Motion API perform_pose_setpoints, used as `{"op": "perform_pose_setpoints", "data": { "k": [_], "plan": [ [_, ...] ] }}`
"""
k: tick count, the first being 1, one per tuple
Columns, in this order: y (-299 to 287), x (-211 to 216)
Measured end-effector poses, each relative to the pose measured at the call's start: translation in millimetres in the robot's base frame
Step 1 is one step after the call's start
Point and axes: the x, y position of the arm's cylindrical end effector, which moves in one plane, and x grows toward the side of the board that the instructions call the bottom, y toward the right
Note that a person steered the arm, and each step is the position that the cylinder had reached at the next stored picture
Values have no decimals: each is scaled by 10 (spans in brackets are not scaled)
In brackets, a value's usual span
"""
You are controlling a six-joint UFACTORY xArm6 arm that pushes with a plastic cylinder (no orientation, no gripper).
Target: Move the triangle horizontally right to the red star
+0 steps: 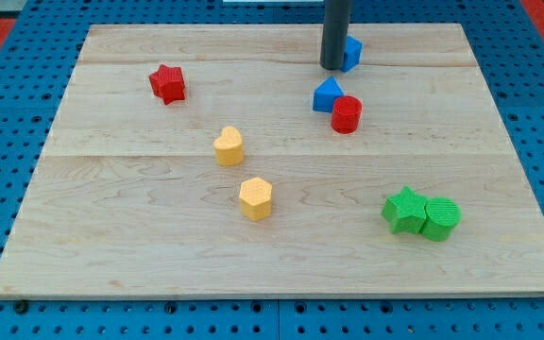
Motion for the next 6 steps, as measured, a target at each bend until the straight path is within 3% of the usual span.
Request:
{"op": "perform_pose_setpoints", "data": {
  "k": [1,2,3,4,6],
  "plan": [
    [174,-124],
    [250,173],
    [898,547],
    [485,864],
    [-822,867]
  ]
}}
